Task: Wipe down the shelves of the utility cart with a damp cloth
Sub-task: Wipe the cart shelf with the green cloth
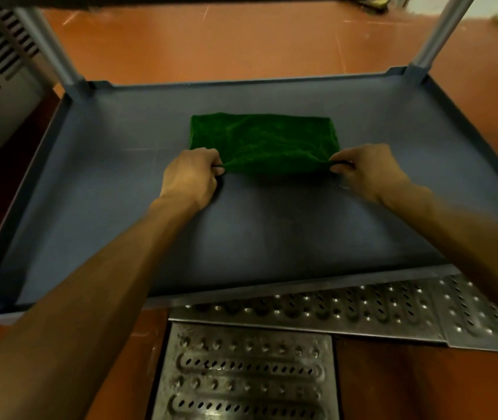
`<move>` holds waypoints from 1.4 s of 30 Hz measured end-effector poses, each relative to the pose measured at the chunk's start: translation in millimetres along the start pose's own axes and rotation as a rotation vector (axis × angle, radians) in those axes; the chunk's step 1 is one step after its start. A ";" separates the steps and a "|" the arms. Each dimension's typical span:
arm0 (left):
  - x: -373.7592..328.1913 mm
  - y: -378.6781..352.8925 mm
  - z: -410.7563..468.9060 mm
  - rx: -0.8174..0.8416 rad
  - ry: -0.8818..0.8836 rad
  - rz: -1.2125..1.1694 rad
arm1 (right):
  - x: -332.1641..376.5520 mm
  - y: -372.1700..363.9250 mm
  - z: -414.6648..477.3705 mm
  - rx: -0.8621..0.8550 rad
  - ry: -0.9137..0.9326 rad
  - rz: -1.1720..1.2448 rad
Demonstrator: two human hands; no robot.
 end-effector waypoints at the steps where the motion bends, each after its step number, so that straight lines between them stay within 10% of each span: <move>1: 0.1 1.0 -2.7 0.000 0.000 0.000 | 1.1 0.2 -3.0 -0.001 0.008 -0.010; 42: -0.6 27.2 -131.0 0.080 -0.250 -0.065 | 14.9 -11.7 -125.7 0.213 -0.157 0.085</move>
Point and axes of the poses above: each hand's wrist, its own z-axis towards the middle knuckle, its own y-axis out of the back of the hand, x = y × z, the point moved 5 cm from there along z, towards the middle knuckle, and after that the axes turned 8 degrees about -y, right-handed, at the moved point
